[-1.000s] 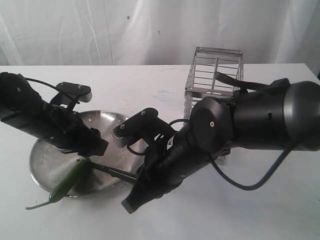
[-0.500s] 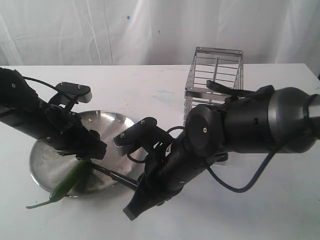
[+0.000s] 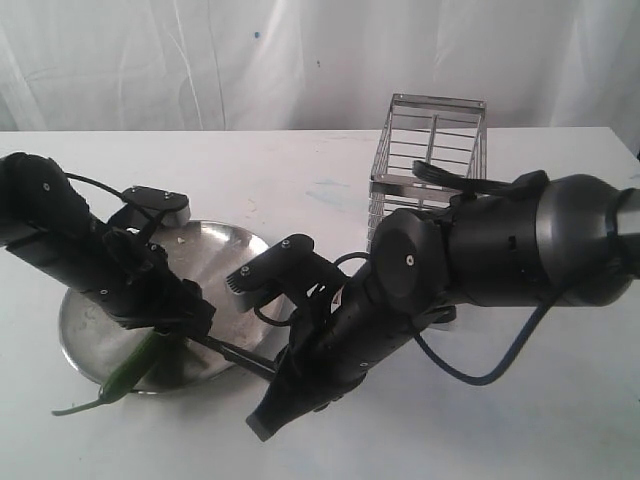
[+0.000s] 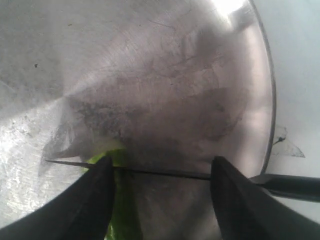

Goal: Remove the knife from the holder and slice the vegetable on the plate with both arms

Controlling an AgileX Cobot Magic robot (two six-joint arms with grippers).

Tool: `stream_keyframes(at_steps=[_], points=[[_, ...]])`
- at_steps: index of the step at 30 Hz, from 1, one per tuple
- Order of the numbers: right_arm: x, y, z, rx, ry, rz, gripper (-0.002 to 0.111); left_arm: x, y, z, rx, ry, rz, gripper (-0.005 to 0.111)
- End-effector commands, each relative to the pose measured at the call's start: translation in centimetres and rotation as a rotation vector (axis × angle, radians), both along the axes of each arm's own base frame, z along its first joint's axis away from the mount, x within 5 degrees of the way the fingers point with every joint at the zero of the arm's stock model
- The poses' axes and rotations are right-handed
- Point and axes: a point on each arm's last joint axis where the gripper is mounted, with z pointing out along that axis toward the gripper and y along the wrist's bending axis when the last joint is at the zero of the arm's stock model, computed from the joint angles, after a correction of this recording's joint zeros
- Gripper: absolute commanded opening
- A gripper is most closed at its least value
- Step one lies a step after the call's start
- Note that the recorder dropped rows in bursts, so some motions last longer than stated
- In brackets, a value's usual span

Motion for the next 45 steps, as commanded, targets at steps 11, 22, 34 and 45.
stream_keyframes(at_steps=[11,22,34,45], points=[[0.1,0.1,0.2,0.007,-0.008,-0.005,0.000,0.1,0.1,-1.7,0.080,0.073,-0.080,0.061],[0.2,0.1,0.2,0.013,-0.019,-0.010,0.000,-0.2,0.2,1.7,0.080,-0.005,-0.117,0.061],[0.9,1.0,1.7,0.038,-0.027,0.008,0.000,-1.5,1.2,0.5,0.172,0.085,-0.122,0.061],[0.9,1.1,-0.1,-0.012,0.032,0.019,0.000,-1.8,1.7,-0.3,0.204,0.082,-0.097,0.061]])
